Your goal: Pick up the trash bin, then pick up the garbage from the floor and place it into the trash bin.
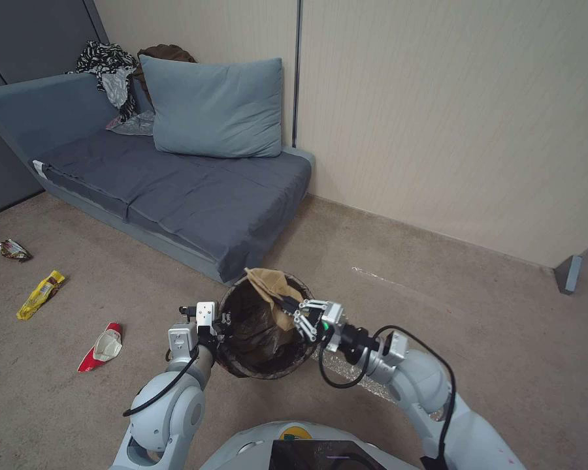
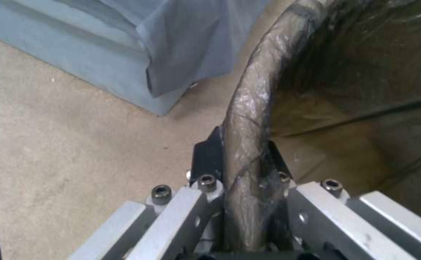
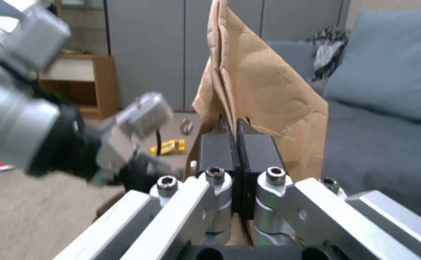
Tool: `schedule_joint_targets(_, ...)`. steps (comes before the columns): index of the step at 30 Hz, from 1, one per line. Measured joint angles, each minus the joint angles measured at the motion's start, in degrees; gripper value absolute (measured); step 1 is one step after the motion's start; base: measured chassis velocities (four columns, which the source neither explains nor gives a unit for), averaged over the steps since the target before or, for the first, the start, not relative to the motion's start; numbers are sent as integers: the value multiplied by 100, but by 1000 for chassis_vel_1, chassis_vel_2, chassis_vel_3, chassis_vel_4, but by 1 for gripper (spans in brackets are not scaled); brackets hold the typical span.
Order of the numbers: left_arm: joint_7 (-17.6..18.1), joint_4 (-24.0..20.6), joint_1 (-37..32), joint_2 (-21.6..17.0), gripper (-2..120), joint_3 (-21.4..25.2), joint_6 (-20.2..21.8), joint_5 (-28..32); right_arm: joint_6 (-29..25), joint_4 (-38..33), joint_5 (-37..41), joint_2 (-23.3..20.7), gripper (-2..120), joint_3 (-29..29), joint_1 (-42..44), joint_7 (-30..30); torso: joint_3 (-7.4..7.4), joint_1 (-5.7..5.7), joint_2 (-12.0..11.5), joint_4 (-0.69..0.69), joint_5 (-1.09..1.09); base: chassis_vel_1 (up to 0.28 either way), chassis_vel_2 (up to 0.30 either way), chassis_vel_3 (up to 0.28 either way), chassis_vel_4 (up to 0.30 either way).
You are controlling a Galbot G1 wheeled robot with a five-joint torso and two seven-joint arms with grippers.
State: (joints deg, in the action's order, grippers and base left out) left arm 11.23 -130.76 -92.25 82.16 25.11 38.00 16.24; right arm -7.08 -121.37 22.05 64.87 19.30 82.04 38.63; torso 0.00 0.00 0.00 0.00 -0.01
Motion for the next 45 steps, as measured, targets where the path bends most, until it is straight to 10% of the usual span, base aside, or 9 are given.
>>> schedule_joint_targets(11, 147, -223, -34, 39, 3, -73, 139, 282, -108, 929, -749, 266, 1, -743, -215, -252, 0, 0, 0, 0, 1, 0, 0, 0, 0)
schedule_joint_targets(37, 87, -106, 36, 76, 3, -33, 141, 242, -356, 801, -836, 470, 98, -601, -76, -515, 0, 0, 0, 0, 1, 0, 0, 0, 0)
schedule_joint_targets(45, 110, -58, 40, 47, 3, 7, 97, 206, -553, 134, -714, 577, 100, -34, 251, -1016, 0, 0, 0, -1, 1, 0, 0, 0, 0)
